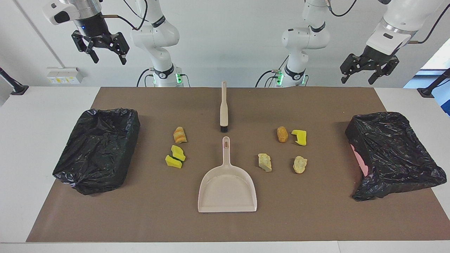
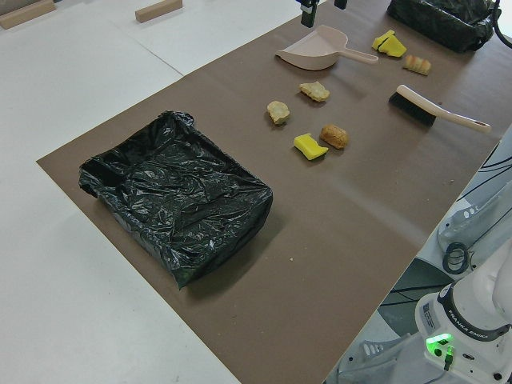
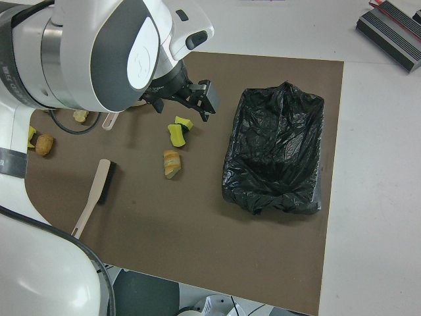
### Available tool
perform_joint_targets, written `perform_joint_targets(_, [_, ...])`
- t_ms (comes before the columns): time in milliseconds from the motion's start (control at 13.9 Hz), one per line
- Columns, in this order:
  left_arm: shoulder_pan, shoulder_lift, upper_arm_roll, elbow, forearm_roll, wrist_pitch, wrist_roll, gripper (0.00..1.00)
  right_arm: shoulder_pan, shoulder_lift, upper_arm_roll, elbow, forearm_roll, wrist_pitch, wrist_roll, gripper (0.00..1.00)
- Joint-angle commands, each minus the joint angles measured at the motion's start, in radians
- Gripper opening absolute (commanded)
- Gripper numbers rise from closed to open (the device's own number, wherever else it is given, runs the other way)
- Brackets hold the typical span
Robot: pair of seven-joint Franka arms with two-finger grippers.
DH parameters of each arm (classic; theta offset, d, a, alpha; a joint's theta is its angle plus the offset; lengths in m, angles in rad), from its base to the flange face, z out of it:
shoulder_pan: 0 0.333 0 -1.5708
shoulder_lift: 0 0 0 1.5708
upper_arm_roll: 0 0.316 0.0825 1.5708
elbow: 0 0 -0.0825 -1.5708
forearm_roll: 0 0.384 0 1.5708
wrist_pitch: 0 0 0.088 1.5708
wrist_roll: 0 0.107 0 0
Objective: Sweep and dump trash in bin
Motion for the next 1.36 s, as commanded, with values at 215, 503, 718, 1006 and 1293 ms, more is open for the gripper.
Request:
perform_joint_targets(215, [0.009,-0.004,-0.006,0.011,0.007,-0.003,0.012,1.00,-0.106,-0.018,0.099,-0.019,0.032,-0.003,-0.021,1.00])
perform_joint_targets(503, [0.009,-0.006,-0.006,0.010,0.003,0.008,0.010,1.00,-0.065,-0.018,0.066,-0.020,0.030,-0.002,-0.017,1.00])
perform_joint_targets(718, [0.012,-0.006,0.000,0.010,0.006,0.008,0.009,1.00,-0.067,-0.017,0.064,-0.015,0.030,-0.005,-0.015,1.00])
perform_joint_targets(1006, [0.009,-0.007,-0.006,0.008,0.007,-0.003,0.002,1.00,-0.071,-0.017,0.066,-0.009,0.032,0.000,-0.029,1.00])
perform_joint_targets(1293, [-0.002,-0.010,-0.006,0.007,0.000,0.014,-0.001,1.00,-0.073,-0.012,0.067,-0.019,0.032,0.001,-0.029,1.00])
